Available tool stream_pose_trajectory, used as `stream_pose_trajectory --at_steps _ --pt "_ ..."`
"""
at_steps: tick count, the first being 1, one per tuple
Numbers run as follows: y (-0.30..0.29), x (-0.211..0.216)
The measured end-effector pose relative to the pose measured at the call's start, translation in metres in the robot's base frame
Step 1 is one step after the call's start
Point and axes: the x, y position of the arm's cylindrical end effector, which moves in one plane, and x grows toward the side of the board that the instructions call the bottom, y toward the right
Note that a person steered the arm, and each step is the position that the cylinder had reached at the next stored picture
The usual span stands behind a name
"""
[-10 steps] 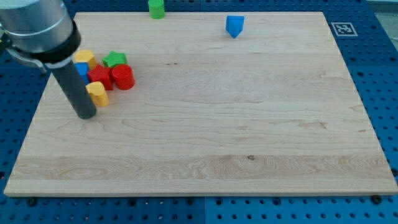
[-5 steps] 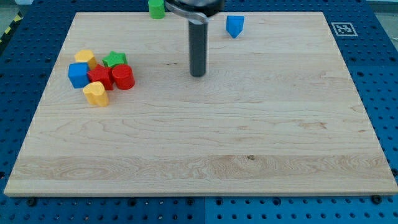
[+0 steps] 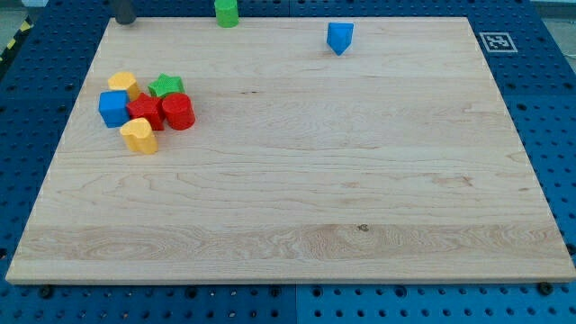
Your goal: Slightly touch the top right side of blue triangle
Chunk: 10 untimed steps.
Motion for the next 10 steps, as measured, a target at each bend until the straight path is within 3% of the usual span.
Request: stream_pose_trajectory --at_steps 5,6,8,9,10 --pt "0.03 0.001" --pt "0.049 0.046" --pt "0.15 0.108" --pt "0.228 0.108" --pt "0.261 0.085"
